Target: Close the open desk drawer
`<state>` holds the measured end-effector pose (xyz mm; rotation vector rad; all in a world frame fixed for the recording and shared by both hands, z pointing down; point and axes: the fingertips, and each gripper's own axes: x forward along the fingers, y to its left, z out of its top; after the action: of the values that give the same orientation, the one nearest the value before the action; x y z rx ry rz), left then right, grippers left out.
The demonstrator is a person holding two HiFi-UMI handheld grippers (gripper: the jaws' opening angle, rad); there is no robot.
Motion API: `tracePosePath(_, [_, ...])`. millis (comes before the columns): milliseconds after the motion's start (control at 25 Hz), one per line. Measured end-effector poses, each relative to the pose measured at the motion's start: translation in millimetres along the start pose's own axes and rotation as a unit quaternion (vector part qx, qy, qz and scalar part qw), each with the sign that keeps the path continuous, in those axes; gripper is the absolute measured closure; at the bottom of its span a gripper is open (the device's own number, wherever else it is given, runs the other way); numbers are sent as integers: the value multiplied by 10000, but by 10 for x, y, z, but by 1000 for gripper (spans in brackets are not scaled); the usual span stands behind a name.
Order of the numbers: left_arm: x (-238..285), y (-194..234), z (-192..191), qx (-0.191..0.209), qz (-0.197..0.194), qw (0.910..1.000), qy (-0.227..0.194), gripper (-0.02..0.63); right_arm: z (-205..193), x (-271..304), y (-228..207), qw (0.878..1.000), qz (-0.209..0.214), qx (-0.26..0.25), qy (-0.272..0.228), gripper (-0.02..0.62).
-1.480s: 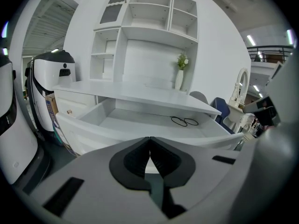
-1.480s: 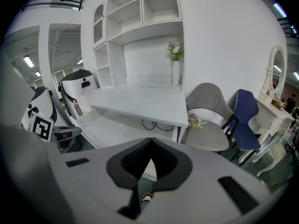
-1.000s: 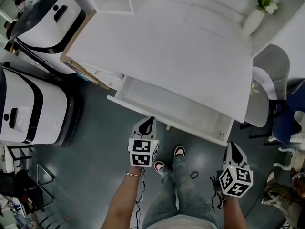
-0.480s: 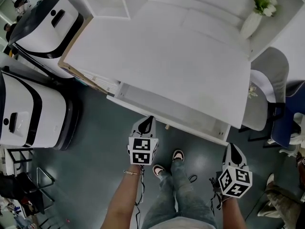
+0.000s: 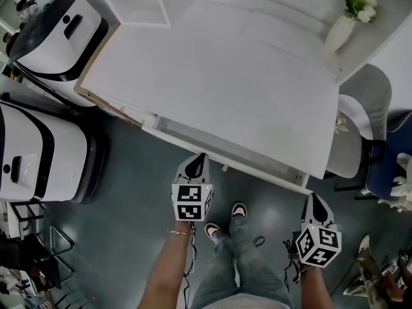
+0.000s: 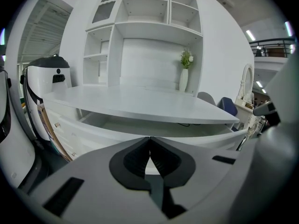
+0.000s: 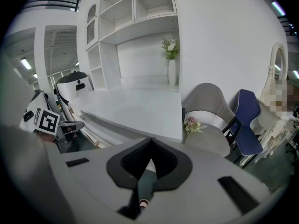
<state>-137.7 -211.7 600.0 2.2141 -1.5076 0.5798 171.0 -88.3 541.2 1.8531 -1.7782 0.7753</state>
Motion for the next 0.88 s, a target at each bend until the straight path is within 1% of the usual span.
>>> tracePosePath(400, [177, -5, 123, -125, 100, 9998, -124, 588, 93, 138, -61, 10000, 4, -17, 50, 589])
tracePosePath(880, [338, -13, 228, -182, 19, 9996, -206, 588, 186, 253, -74, 10000, 12, -40, 72, 589])
